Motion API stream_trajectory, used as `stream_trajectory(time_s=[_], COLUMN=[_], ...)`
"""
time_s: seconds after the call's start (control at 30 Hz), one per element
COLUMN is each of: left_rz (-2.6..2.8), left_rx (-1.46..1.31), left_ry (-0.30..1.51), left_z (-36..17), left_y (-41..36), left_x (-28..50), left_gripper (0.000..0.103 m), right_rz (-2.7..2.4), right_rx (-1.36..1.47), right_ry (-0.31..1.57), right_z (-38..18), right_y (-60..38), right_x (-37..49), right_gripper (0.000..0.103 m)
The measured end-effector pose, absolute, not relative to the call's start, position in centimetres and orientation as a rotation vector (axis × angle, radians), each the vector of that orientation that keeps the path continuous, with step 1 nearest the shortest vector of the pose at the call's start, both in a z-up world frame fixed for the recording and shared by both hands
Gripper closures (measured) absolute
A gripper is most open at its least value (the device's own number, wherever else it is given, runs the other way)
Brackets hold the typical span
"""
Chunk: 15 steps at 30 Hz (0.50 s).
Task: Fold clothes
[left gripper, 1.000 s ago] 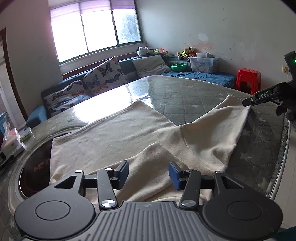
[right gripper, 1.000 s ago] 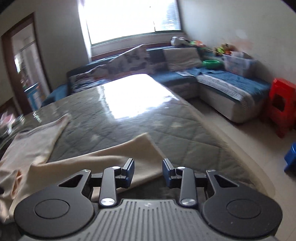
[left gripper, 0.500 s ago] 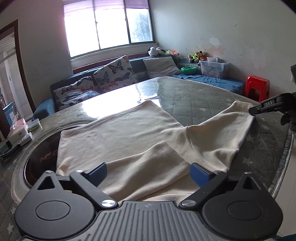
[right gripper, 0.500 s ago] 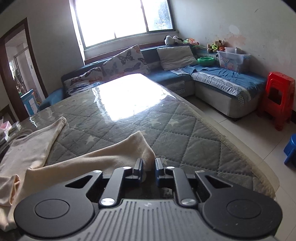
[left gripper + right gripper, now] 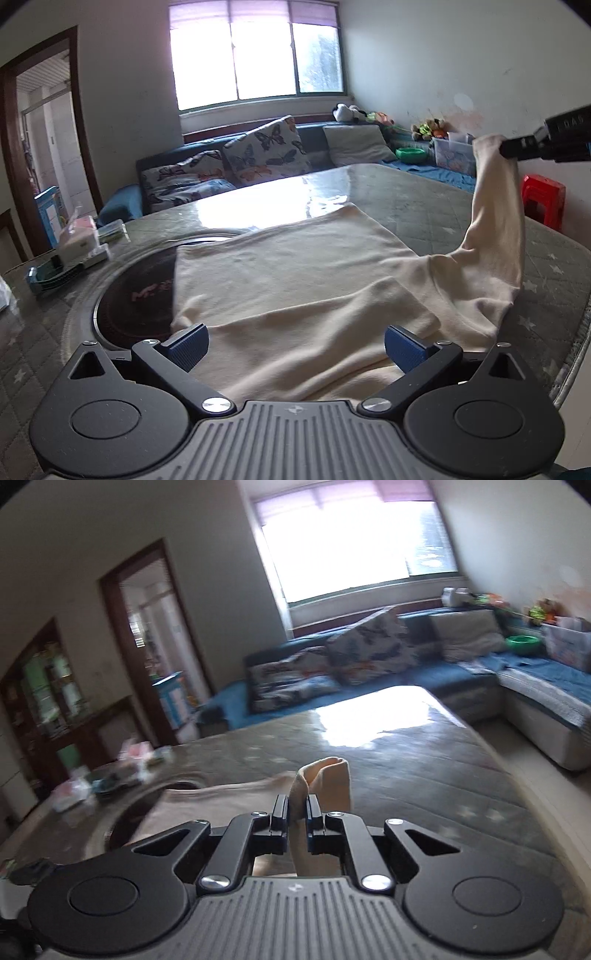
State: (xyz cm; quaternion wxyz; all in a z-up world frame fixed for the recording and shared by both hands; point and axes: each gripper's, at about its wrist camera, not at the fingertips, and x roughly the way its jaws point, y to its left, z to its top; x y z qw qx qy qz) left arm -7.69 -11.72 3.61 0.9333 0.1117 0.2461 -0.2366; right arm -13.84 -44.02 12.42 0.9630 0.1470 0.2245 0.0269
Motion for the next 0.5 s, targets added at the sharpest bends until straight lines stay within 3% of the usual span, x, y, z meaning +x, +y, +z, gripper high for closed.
stream_trajectory(time_s=[0.27,0.5], left_rz=[-0.413,-0.362], left_rx=[0.153,0.109], left_ry=[0.478,0.487], left_z=[4.0,3.6], left_y=[-7.3,-4.0], left_x=[-8.3,-8.8], left_gripper=[0.000,0.000], right_rz=[0.321,0.457], right_rx=[0.169,0.071], right_ry=[0.465,0.574], right_z=[15.4,12.9], right_y=[-34.1,-25.9], right_x=[-8.9,-5.7], right_gripper=[0.095,0.095])
